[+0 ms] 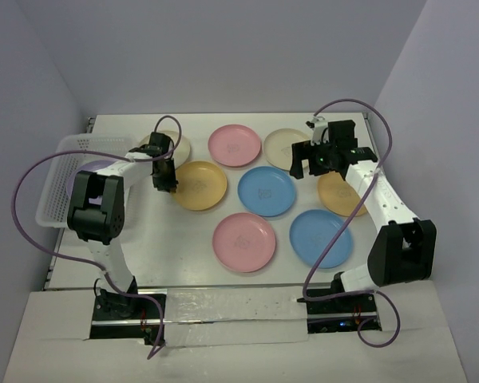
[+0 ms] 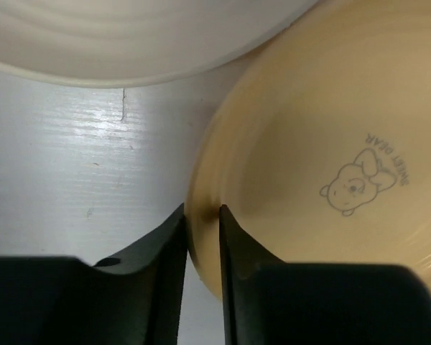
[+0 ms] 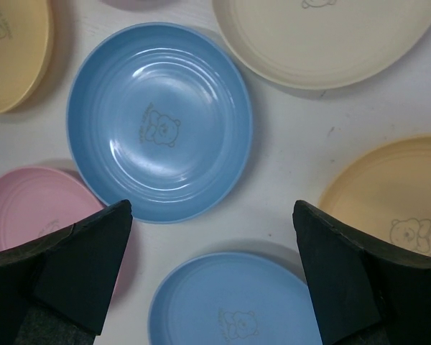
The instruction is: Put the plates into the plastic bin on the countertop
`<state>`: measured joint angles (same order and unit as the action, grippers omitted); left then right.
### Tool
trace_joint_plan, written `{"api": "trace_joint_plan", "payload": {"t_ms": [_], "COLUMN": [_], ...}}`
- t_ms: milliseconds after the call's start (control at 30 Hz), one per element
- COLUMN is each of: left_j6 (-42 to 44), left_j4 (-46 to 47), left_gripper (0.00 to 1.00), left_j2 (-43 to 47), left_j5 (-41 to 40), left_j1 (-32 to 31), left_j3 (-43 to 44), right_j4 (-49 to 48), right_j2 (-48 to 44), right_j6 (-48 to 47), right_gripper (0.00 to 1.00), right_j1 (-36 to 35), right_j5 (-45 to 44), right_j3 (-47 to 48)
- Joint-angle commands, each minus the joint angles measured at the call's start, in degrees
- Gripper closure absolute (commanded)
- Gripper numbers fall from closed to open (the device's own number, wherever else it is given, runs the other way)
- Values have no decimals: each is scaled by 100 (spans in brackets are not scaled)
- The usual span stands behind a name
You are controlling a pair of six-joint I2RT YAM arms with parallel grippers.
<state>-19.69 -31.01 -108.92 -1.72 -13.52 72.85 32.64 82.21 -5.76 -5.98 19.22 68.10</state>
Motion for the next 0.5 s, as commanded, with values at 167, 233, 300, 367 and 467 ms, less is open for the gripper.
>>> {"api": "trace_joint_plan", "payload": {"t_ms": [167,233,300,367,467], "left_j6": [133,290,541,687,789], "left_j4": [-69,-123,-166,-217,-277], "left_gripper": [100,100,100,100,100], "left_j2": [361,639,1087,1405,2020], "left_j5": [154,330,646,905,1237], "left_j1": [-37,-37,-37,-29,88], "left_j3": [256,301,400,512,802], "right_j4": [-19,-50,-98,-125,-135], "right_j2": [11,50,124,262,485], "right_j6": [242,350,432,478,378], "right_gripper": [0,0,0,0,0], "right_j1": [610,907,1184,1665,2132], "right_j5": [25,-78,-102,-21,53], "right_j3": [309,305,292,291,317]}}
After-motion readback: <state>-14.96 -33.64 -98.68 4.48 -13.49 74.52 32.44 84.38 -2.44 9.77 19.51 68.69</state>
